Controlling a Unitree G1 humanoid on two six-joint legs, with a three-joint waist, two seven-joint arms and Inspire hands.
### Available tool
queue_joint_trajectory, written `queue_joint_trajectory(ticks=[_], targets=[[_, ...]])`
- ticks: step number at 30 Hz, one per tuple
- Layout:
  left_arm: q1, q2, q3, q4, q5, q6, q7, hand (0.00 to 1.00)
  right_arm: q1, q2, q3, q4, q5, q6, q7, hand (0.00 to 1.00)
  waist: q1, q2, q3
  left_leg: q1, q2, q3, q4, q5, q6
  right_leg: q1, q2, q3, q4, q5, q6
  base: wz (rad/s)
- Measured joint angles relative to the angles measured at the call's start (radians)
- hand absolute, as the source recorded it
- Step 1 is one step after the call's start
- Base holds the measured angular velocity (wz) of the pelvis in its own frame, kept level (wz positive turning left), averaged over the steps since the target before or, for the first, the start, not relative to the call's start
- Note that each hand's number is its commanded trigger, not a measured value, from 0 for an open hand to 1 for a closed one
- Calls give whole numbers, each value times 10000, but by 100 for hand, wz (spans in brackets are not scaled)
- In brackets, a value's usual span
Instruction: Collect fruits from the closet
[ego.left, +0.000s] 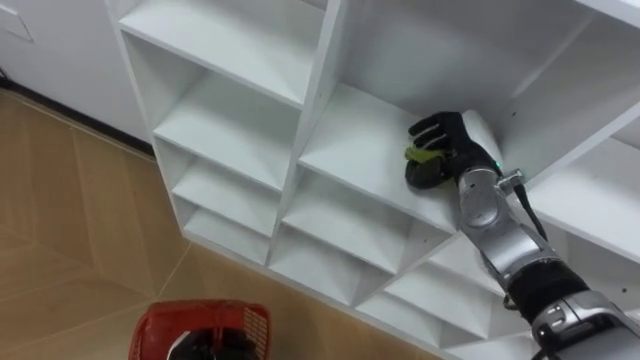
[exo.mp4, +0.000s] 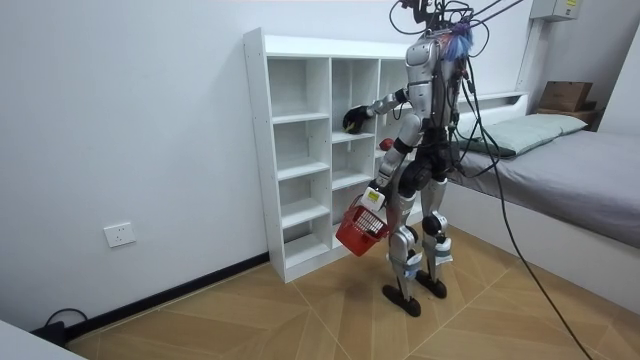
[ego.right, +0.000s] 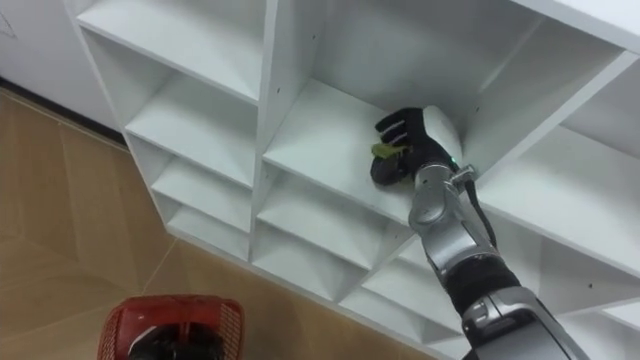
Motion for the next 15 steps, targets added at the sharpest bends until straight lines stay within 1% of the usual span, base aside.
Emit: queue_joint_trajectory(ticks=[4,6,8,10,13,15], targets=[[-2,-35,6,0,0,27,70,100,-4,91,-109,65,3,6,-57,100,-2,28,-22,3,-9,-36,3,0,0,0,5,26,-7,0,0,2],[-2,-65,5,0,0,29,116,100,-10,238,-390,146,4,5,-75,100,-3,49,-34,7,-9,-60,4,1,0,0,9,26,-10,0,0,2],[5,-71,3,0,-9,30,147,100,-26,291,-436,159,-5,10,-88,100,-32,59,-40,10,-7,-68,-2,1,0,2,13,43,-10,0,0,0],[2,-103,4,-4,-16,42,254,100,-57,356,-438,169,-14,12,-92,100,-114,104,-22,7,-7,-73,1,1,0,6,13,54,-10,0,0,0],[-52,-245,5,-25,-12,70,463,100,-58,380,-466,162,-83,12,-108,100,-117,131,-46,0,-8,-65,-13,1,0,-7,12,55,-9,0,0,0],[-74,-313,9,-26,-15,106,557,100,-54,389,-465,163,-94,15,-104,100,-119,146,-83,2,-6,-66,-22,1,0,-11,13,53,-10,0,0,0]])
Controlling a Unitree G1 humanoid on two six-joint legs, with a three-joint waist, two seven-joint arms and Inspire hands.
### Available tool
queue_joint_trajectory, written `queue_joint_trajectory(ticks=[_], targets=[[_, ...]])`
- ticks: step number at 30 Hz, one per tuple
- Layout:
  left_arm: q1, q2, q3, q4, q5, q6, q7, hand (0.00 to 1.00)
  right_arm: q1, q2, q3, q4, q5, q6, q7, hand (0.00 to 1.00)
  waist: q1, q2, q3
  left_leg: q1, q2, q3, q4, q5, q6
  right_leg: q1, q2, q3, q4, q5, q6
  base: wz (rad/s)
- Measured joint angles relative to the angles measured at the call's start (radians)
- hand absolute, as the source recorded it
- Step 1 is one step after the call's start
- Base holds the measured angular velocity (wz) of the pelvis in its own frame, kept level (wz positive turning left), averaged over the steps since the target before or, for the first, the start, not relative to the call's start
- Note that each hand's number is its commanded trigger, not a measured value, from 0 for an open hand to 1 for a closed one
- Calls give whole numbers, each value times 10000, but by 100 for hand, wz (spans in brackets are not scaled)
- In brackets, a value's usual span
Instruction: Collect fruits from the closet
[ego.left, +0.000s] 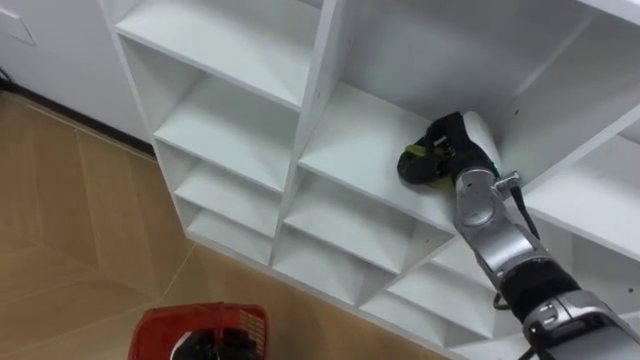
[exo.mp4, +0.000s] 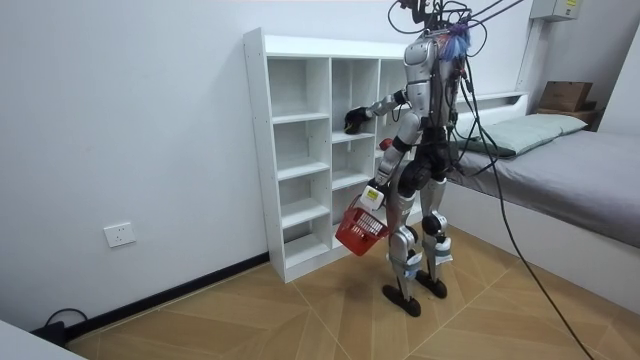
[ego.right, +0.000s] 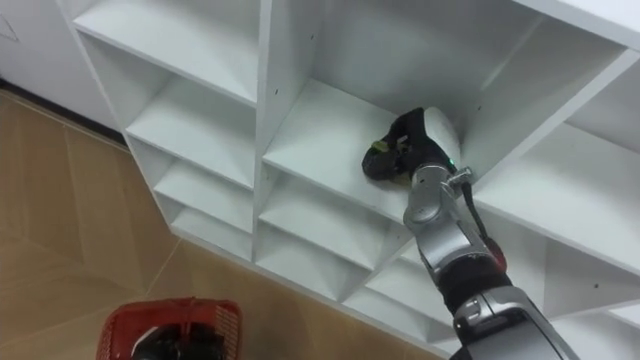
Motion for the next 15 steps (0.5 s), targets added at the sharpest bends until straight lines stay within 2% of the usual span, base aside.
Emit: queue_joint_trajectory(ticks=[2,10,15], targets=[[-22,-67,0,1,-9,12,52,100,4,2,5,-22,-1,25,-6,100,3,21,-27,6,6,-1,-4,0,-1,-3,5,2,-2,0,0,0],[-144,-173,2,20,-120,20,242,100,70,41,7,-33,-24,31,-95,100,6,23,-26,68,7,7,-25,1,-1,33,-4,7,-6,0,0,0],[-155,-142,-99,109,-374,10,357,100,132,246,-14,-3,5,16,-213,100,-61,88,21,324,16,9,-192,1,0,218,-1,20,-15,0,0,0]])
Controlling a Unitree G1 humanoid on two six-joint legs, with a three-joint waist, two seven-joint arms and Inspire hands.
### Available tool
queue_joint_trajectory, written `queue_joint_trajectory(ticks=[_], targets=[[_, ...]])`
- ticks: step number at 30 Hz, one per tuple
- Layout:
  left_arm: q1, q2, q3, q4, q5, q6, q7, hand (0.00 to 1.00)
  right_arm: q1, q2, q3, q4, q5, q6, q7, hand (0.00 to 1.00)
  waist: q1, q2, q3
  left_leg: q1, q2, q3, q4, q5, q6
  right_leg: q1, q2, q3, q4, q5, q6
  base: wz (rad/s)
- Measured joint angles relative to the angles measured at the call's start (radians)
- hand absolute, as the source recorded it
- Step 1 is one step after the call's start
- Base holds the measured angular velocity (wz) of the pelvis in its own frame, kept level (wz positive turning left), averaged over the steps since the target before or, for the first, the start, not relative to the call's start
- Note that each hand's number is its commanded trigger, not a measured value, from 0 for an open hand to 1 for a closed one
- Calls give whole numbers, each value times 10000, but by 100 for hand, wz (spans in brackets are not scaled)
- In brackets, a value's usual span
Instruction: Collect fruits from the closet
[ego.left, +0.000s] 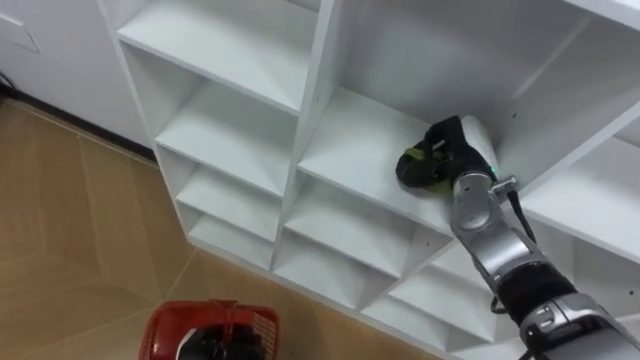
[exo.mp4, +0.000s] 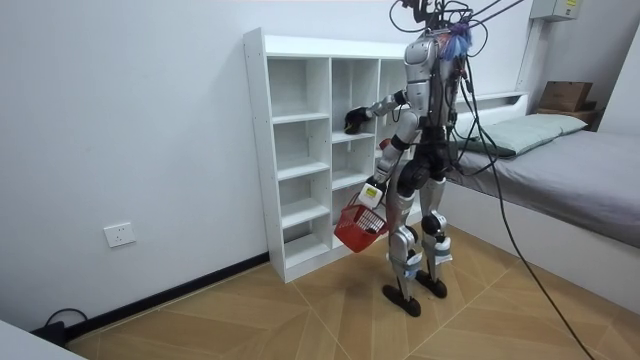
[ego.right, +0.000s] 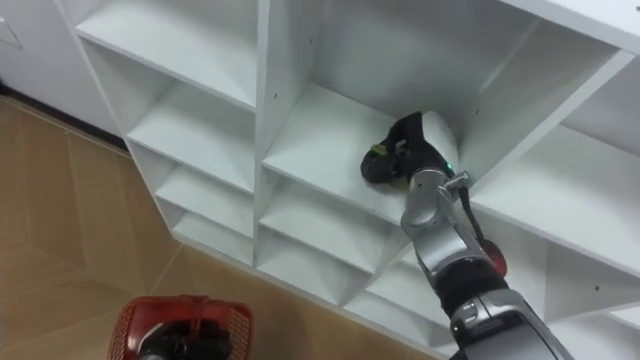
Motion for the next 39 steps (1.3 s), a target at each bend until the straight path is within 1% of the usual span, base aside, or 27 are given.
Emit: queue_joint_trajectory(ticks=[3,4,7,9,10,11,14,16,17,18,19,20,21,23,24,25,26,27,28,31,32,33,34,35,36,38,39], targets=[[-38,2,-13,1,4,-5,-16,100,11,17,2,-77,73,-41,-68,100,-30,-12,-8,-15,-1,-3,-17,-1,1,-27,1,66,5,0,0,0],[-57,0,-20,-2,10,-21,-33,100,62,16,-4,-215,70,-34,-76,100,-38,-38,-27,-17,-1,35,-18,-1,1,-44,-2,134,14,0,0,-5],[-94,-2,-38,2,-3,-67,-53,100,426,17,-3,-924,148,-48,-72,100,-65,-28,-20,-21,10,206,-27,1,4,-87,-6,253,13,0,0,-11],[-120,-6,-131,4,-15,-142,-53,100,702,48,15,-1481,661,-98,-41,100,-215,-1,-11,-10,6,243,-28,7,14,-85,-17,314,12,0,0,-2],[-129,-8,-131,4,-15,-176,-53,100,802,48,17,-1652,881,-105,8,100,-228,-1,-11,-9,6,250,-29,7,15,-88,-15,347,11,0,0,-4],[-135,-12,-128,5,-14,-229,-55,100,999,46,17,-1968,1223,-126,113,100,-242,-3,-13,3,8,281,-28,6,16,-91,-10,473,11,0,1,-5],[-135,-34,-65,-2,1,-313,-160,100,1624,31,-30,-2990,1918,-114,471,100,-299,52,-15,9,27,387,-27,-4,32,-108,-16,532,7,0,3,-9],[-133,-62,-72,-2,-3,-313,-179,100,1972,32,-44,-3498,2387,-152,739,100,-373,149,-11,56,36,471,-32,-7,38,-103,-40,619,13,0,4,-12],[-126,-98,-78,-2,-14,-313,-177,100,2134,39,-17,-3717,2794,-188,915,100,-452,253,-10,110,33,505,-69,-8,40,-82,-85,683,12,-4,12,-8],[-123,-122,-87,-1,-23,-313,-177,100,2220,48,-16,-3838,3012,-195,996,100,-517,313,-19,133,29,519,-87,-10,44,-75,-94,687,16,-6,16,-12],[-104,-140,-137,-22,-84,-313,-177,100,2439,61,-20,-4101,3504,-211,1160,100,-573,401,-47,207,23,556,-206,11,83,-75,-101,765,14,-9,30,-18],[-52,-137,-192,-50,-274,-328,-178,100,2685,113,-31,-4392,4123,-217,1311,100,-606,464,-51,311,22,684,-285,20,96,-51,-98,876,23,-34,81,-27],[1,-134,-194,-81,-309,-330,-178,100,2809,161,-25,-4513,4389,-224,1403,100,-625,490,-65,375,24,767,-337,24,101,-36,-98,942,19,-44,98,-28],[149,-135,-209,-250,-387,-330,-182,100,3256,261,26,-4913,5352,-293,1779,100,-891,633,-95,481,40,900,-387,24,103,-6,-117,1041,25,-48,104,-25],[170,-137,-217,-250,-386,-337,-199,100,3384,347,25,-4996,5748,-297,1988,100,-963,664,-106,555,69,1022,-413,24,104,6,-131,1063,22,-48,105,-26],[190,-137,-218,-249,-410,-357,-208,100,3426,411,26,-5005,6011,-296,2091,100,-1030,683,-111,586,74,1050,-420,23,105,18,-131,1058,22,-48,105,-23],[202,-151,-231,-247,-515,-388,-220,100,3594,479,38,-5089,6407,-310,2275,100,-1118,745,-98,651,78,1092,-428,23,105,67,-133,1063,24,-47,105,-14],[204,-188,-242,-252,-666,-408,-226,100,3824,505,44,-5188,6661,-358,2455,100,-1160,805,-108,724,95,1162,-468,21,107,99,-128,1095,40,-47,106,-13],[203,-205,-240,-260,-666,-420,-227,100,3936,510,47,-5232,6791,-370,2533,100,-1162,826,-122,743,105,1213,-497,20,108,99,-125,1108,39,-46,106,-16],[247,-319,-273,-330,-670,-666,-256,100,4703,494,102,-5309,7320,-198,2829,100,-1156,961,-97,705,142,1308,-500,13,110,40,-111,1125,58,-36,102,-10],[298,-381,-289,-329,-671,-732,-259,100,4994,474,105,-5293,7381,-109,2903,100,-1164,1039,-109,686,153,1352,-496,13,110,-22,-105,1183,84,-33,100,-10],[314,-394,-293,-328,-677,-742,-259,100,5123,463,105,-5284,7408,-76,2914,100,-1164,1081,-118,683,162,1390,-492,14,109,-73,-100,1228,121,-33,100,-19],[347,-423,-339,-328,-707,-748,-263,100,5318,432,107,-5282,7435,-20,2934,100,-1162,1179,-119,677,187,1474,-505,14,109,-175,-90,1311,235,-33,100,-23],[383,-424,-403,-325,-775,-751,-284,100,5475,420,100,-5283,7434,-23,2984,100,-1232,1250,-139,675,194,1543,-532,15,108,-228,-87,1345,240,-33,100,-23],[425,-424,-417,-323,-804,-757,-353,100,5592,420,102,-5282,7434,-24,3002,100,-1316,1306,-139,681,198,1581,-550,16,108,-251,-88,1350,251,-33,100,-15],[437,-422,-426,-325,-818,-760,-365,100,5748,405,100,-5281,7443,-27,3015,100,-1382,1330,-139,704,204,1640,-574,15,108,-282,-80,1419,269,-33,100,-12],[433,-407,-435,-326,-1040,-779,-367,100,5804,390,93,-5266,7468,-27,3044,100,-1463,1330,-138,715,204,1661,-584,15,109,-289,-74,1449,274,-33,100,-9]])
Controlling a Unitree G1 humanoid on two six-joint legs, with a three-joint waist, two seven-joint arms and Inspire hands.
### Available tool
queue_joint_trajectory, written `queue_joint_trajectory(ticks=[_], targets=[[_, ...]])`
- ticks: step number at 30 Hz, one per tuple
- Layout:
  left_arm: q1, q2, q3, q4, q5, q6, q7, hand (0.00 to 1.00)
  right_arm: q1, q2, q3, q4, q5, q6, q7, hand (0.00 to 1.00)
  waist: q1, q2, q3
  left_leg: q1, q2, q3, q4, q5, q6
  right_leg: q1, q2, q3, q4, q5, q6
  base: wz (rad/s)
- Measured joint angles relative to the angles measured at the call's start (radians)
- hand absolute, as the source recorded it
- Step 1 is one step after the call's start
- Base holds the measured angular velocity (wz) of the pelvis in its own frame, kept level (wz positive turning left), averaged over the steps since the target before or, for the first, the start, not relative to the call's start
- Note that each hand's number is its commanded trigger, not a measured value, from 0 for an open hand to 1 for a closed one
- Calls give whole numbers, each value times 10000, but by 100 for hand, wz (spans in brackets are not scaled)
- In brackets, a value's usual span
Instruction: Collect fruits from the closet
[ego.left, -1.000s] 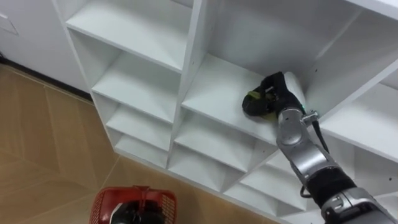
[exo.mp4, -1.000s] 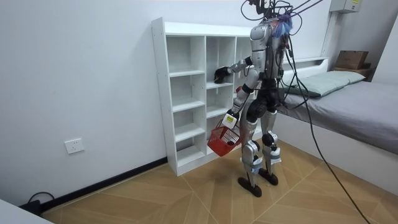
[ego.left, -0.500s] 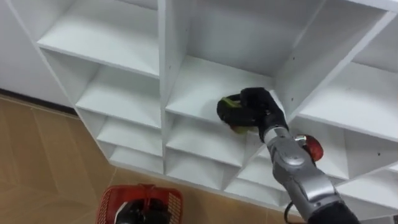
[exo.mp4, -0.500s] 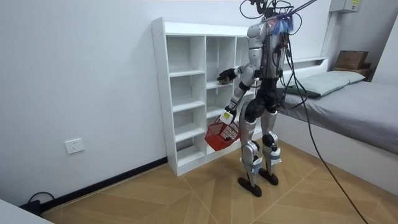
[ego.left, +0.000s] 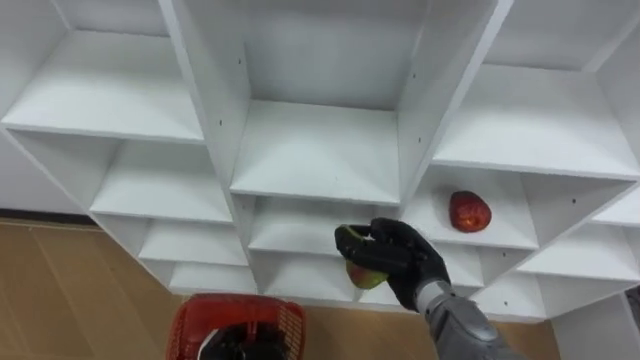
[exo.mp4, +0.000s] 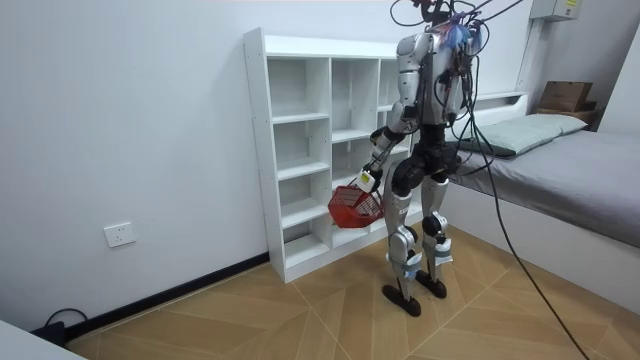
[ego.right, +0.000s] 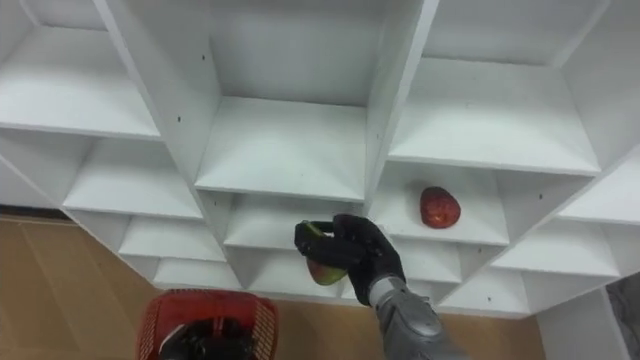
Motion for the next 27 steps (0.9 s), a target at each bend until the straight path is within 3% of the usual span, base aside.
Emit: queue_joint_trajectory(ticks=[10,12,20,27], targets=[[49,-56,-114,-371,-1367,-92,14,100,596,39,16,55,424,-23,29,100,-179,138,28,72,-4,151,-126,1,7,-46,56,149,-2,0,0,-4],[25,-41,-428,-372,-1699,-108,17,100,498,43,26,686,431,-125,20,100,-230,202,7,-15,-4,154,-131,2,7,-163,54,138,28,0,0,0],[-38,-105,-452,-297,-2531,-129,-41,100,279,68,-13,1900,382,-110,-16,100,-377,275,3,-350,4,187,-99,4,9,-532,52,132,129,0,0,-1],[-240,-420,-713,-262,-2513,-127,-267,100,-107,431,55,2688,348,-183,-59,100,-390,384,73,-380,2,200,-153,5,9,-575,53,137,91,-1,1,0]])
